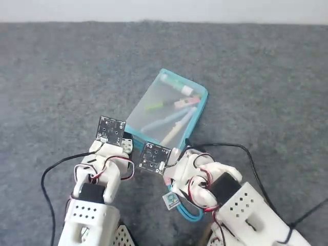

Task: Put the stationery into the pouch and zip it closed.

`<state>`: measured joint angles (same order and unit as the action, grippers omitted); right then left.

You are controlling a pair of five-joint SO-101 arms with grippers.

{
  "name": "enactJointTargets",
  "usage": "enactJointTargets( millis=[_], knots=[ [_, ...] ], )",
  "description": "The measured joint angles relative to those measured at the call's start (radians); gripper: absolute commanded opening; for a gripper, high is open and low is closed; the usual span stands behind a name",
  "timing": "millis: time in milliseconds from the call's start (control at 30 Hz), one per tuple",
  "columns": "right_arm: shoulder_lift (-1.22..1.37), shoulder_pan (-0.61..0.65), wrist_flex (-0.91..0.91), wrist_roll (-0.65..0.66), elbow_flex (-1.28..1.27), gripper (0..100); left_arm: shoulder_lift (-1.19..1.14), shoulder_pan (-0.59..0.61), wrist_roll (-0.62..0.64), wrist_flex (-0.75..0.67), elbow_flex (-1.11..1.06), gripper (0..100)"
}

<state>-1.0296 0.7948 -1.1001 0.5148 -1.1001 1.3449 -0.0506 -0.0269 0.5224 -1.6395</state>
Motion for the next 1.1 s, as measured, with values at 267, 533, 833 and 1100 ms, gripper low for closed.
enactJointTargets(
  millis=[267, 533, 833, 1100],
  knots=[
    [0.0, -0.103, 0.11, 0.005, -0.054, 33.1, 0.0, 0.0, 0.0, 0.226, 0.153, 1],
    [0.0, -0.138, 0.236, 0.005, -0.112, 32.9, 0.0, 0.0, -0.064, 0.296, 0.206, 1],
    [0.0, -0.112, 0.304, 0.029, -0.17, 32.9, 0.0, 0.0, -0.064, 0.322, 0.226, 1],
    [0.0, -0.06, 0.304, 0.058, -0.181, 32.9, -0.002, 0.0, -0.072, 0.367, 0.261, 1]
  ],
)
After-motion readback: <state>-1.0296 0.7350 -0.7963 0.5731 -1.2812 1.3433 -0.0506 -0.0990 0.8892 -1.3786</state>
